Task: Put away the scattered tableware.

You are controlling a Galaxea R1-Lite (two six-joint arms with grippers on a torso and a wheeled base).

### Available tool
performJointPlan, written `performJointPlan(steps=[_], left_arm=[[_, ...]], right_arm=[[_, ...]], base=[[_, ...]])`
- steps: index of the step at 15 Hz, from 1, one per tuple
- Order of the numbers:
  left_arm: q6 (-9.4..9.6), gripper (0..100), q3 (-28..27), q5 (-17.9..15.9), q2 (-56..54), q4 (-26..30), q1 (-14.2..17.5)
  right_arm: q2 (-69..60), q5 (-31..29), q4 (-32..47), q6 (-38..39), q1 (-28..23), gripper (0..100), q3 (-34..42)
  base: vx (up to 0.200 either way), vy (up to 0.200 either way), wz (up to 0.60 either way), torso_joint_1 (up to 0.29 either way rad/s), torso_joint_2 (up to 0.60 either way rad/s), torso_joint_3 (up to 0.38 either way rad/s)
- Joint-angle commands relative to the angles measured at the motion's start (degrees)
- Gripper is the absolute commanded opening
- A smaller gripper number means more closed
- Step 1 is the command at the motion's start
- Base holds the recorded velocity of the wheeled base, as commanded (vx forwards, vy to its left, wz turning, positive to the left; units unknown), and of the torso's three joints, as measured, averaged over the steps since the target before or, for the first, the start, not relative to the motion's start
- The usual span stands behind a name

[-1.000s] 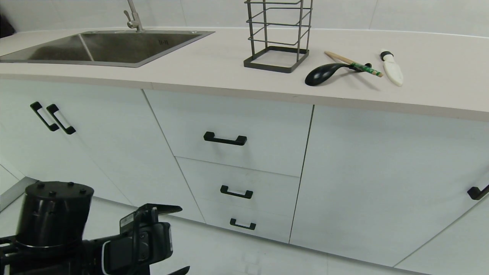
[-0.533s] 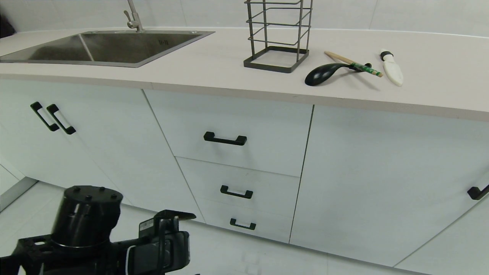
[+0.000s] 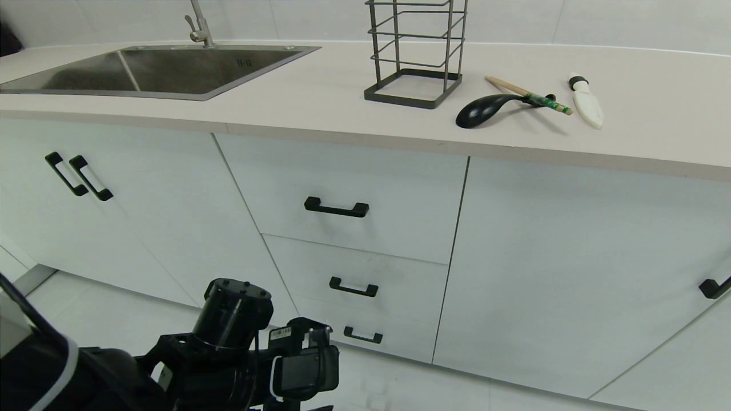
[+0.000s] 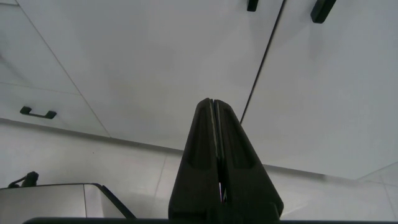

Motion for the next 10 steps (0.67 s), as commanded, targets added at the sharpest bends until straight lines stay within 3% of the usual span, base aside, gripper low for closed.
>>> performJointPlan(steps=[1, 8, 10], left_arm=[[-0.25, 100, -1.7, 1.5, 6.7, -4.2, 0.9], [0.28, 100, -7.4, 1.3, 12.8, -6.2, 3.4], [2.83, 100, -10.6, 1.1, 14.0, -7.0, 3.4]], right_arm=[[0.0, 0.0, 0.0, 0.0, 0.0, 0, 0.0], [0.0, 0.0, 0.0, 0.0, 0.0, 0, 0.0], [0.0, 0.0, 0.0, 0.0, 0.0, 0, 0.0]], base=[[0.0, 0.0, 0.0, 0.0, 0.0, 0.0], [0.0, 0.0, 0.0, 0.0, 0.0, 0.0], [0.0, 0.0, 0.0, 0.0, 0.0, 0.0]])
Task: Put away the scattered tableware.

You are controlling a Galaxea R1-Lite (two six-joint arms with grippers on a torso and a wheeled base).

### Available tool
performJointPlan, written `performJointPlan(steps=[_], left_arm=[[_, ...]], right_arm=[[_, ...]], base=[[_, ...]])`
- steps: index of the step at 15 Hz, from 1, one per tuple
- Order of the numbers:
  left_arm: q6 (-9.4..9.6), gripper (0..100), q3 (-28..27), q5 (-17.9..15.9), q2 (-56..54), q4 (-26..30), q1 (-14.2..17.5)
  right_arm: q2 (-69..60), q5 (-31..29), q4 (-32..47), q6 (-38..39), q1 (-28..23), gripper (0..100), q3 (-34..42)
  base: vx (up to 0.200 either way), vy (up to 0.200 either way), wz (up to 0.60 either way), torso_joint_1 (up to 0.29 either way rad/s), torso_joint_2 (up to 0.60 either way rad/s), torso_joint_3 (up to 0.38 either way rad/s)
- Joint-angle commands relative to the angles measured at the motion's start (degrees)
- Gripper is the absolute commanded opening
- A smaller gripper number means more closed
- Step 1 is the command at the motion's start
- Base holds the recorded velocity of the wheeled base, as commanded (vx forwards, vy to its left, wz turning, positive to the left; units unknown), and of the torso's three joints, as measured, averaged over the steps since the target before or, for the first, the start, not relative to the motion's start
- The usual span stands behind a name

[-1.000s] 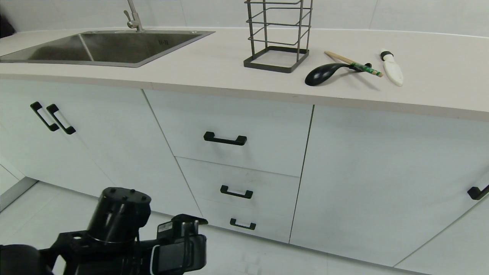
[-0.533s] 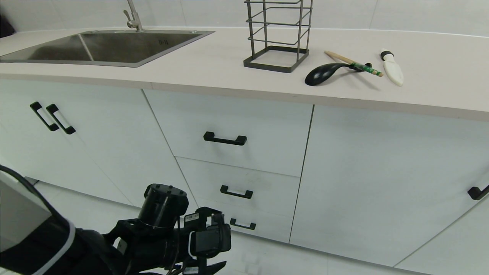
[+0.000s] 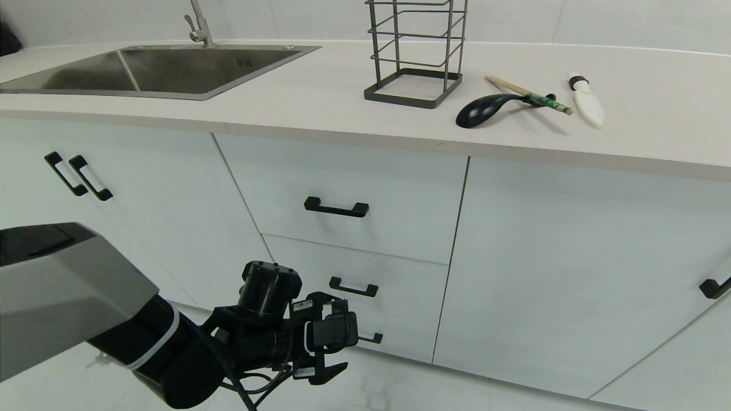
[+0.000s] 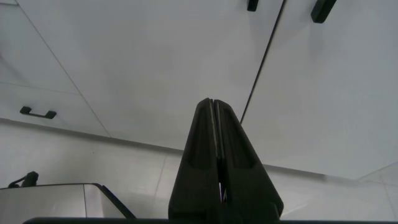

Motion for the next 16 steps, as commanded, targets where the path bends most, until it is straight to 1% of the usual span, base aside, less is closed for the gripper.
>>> performJointPlan(steps=[1, 2, 3, 4, 5, 7, 8, 9, 10, 13, 16], left_arm=[[1.34, 100, -3.6, -0.3, 2.8, 0.3, 0.1], [1.42, 100, -4.5, -0.4, 3.9, 0.3, 0.1], [1.86, 100, -6.9, -0.6, 5.9, 0.3, 0.1], [2.83, 100, -8.5, -0.7, 6.6, 0.5, 0.1], [3.18, 100, -10.4, -0.7, 6.6, 1.9, 0.1], [3.88, 100, -13.4, -0.7, 6.3, 7.0, 0.4], [4.68, 100, -14.0, -0.7, 6.3, 8.2, 0.7], [7.49, 100, -15.7, -0.7, 6.2, 11.3, 1.6], [8.28, 100, -16.5, -0.6, 6.3, 12.9, 1.8], [8.37, 100, -19.3, 0.2, 7.0, 13.5, 1.9], [8.37, 100, -20.1, 0.7, 9.0, 13.4, 1.9]], right_arm=[[0.0, 0.0, 0.0, 0.0, 0.0, 0, 0.0], [0.0, 0.0, 0.0, 0.0, 0.0, 0, 0.0], [0.0, 0.0, 0.0, 0.0, 0.0, 0, 0.0], [0.0, 0.0, 0.0, 0.0, 0.0, 0, 0.0], [0.0, 0.0, 0.0, 0.0, 0.0, 0, 0.0], [0.0, 0.0, 0.0, 0.0, 0.0, 0, 0.0], [0.0, 0.0, 0.0, 0.0, 0.0, 0, 0.0], [0.0, 0.0, 0.0, 0.0, 0.0, 0, 0.0], [0.0, 0.0, 0.0, 0.0, 0.0, 0, 0.0], [0.0, 0.0, 0.0, 0.0, 0.0, 0, 0.0], [0.0, 0.0, 0.0, 0.0, 0.0, 0, 0.0]], base=[[0.0, 0.0, 0.0, 0.0, 0.0, 0.0], [0.0, 0.0, 0.0, 0.0, 0.0, 0.0], [0.0, 0.0, 0.0, 0.0, 0.0, 0.0], [0.0, 0.0, 0.0, 0.0, 0.0, 0.0], [0.0, 0.0, 0.0, 0.0, 0.0, 0.0], [0.0, 0.0, 0.0, 0.0, 0.0, 0.0], [0.0, 0.0, 0.0, 0.0, 0.0, 0.0], [0.0, 0.0, 0.0, 0.0, 0.0, 0.0], [0.0, 0.0, 0.0, 0.0, 0.0, 0.0], [0.0, 0.0, 0.0, 0.0, 0.0, 0.0], [0.0, 0.0, 0.0, 0.0, 0.0, 0.0]])
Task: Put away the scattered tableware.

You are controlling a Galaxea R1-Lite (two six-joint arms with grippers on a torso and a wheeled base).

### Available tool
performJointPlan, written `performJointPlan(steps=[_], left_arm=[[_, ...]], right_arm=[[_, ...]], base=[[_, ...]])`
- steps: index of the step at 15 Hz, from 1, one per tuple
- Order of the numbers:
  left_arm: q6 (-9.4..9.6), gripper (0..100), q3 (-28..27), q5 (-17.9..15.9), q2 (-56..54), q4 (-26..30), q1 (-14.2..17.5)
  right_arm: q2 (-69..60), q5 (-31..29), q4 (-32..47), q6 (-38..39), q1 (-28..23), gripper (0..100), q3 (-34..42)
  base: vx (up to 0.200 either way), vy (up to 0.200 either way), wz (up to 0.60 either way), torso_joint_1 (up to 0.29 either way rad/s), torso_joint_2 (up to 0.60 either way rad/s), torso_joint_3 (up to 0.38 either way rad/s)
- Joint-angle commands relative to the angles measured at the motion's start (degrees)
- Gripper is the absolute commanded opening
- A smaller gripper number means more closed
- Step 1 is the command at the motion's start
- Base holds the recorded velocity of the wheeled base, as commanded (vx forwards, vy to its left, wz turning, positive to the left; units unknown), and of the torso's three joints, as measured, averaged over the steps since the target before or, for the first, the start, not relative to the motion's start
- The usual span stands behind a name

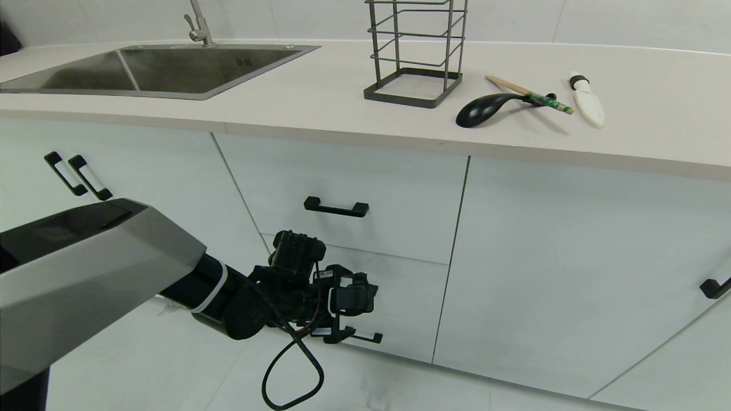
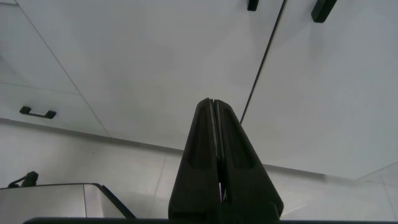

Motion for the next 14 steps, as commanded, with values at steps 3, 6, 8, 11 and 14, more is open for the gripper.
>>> performJointPlan(steps=[3, 6, 8, 11, 14], left_arm=[[-0.01, 100, -0.8, 0.1, 2.7, -0.5, 0.0], [0.08, 100, -1.9, 0.6, 4.7, -1.1, -0.1], [-0.1, 100, -1.9, 0.6, 6.0, -3.6, 0.0], [-0.27, 100, -1.5, 0.5, 6.8, -3.5, -0.1], [-0.36, 100, -0.1, 0.5, 6.7, -3.5, -0.1]], right_arm=[[0.0, 0.0, 0.0, 0.0, 0.0, 0, 0.0], [0.0, 0.0, 0.0, 0.0, 0.0, 0, 0.0], [0.0, 0.0, 0.0, 0.0, 0.0, 0, 0.0], [0.0, 0.0, 0.0, 0.0, 0.0, 0, 0.0], [0.0, 0.0, 0.0, 0.0, 0.0, 0, 0.0]], base=[[0.0, 0.0, 0.0, 0.0, 0.0, 0.0], [0.0, 0.0, 0.0, 0.0, 0.0, 0.0], [0.0, 0.0, 0.0, 0.0, 0.0, 0.0], [0.0, 0.0, 0.0, 0.0, 0.0, 0.0], [0.0, 0.0, 0.0, 0.0, 0.0, 0.0]])
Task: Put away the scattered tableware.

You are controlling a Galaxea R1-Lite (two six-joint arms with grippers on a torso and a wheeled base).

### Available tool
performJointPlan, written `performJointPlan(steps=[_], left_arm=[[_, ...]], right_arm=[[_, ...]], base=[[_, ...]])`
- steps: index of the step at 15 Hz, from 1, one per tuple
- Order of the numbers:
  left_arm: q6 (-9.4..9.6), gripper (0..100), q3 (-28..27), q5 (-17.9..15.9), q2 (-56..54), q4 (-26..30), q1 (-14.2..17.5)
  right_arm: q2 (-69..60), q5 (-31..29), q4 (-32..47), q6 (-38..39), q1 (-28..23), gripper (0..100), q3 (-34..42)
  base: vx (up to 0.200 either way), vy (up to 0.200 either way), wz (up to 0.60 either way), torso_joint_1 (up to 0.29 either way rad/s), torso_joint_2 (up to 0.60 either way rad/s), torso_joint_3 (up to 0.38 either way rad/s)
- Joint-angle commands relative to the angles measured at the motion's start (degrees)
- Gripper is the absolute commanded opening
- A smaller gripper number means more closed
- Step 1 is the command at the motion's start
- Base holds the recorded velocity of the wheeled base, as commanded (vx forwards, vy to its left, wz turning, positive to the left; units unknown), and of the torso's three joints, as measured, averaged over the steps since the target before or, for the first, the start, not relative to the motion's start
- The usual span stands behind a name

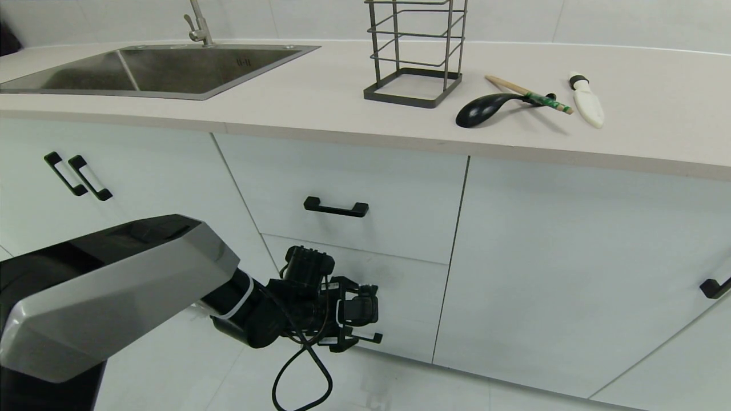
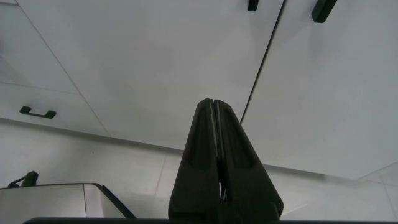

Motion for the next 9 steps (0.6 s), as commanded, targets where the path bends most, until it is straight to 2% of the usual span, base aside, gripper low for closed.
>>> performJointPlan(steps=[1, 4, 9], left_arm=[[-0.13, 100, 1.5, 0.0, -0.3, 0.5, -0.1], [-0.39, 100, 4.6, 0.0, -1.9, 0.4, -0.4], [-0.39, 100, 6.5, -0.1, -5.0, 0.3, -0.4]], right_arm=[[0.0, 0.0, 0.0, 0.0, 0.0, 0, 0.0], [0.0, 0.0, 0.0, 0.0, 0.0, 0, 0.0], [0.0, 0.0, 0.0, 0.0, 0.0, 0, 0.0]], base=[[0.0, 0.0, 0.0, 0.0, 0.0, 0.0], [0.0, 0.0, 0.0, 0.0, 0.0, 0.0], [0.0, 0.0, 0.0, 0.0, 0.0, 0.0]])
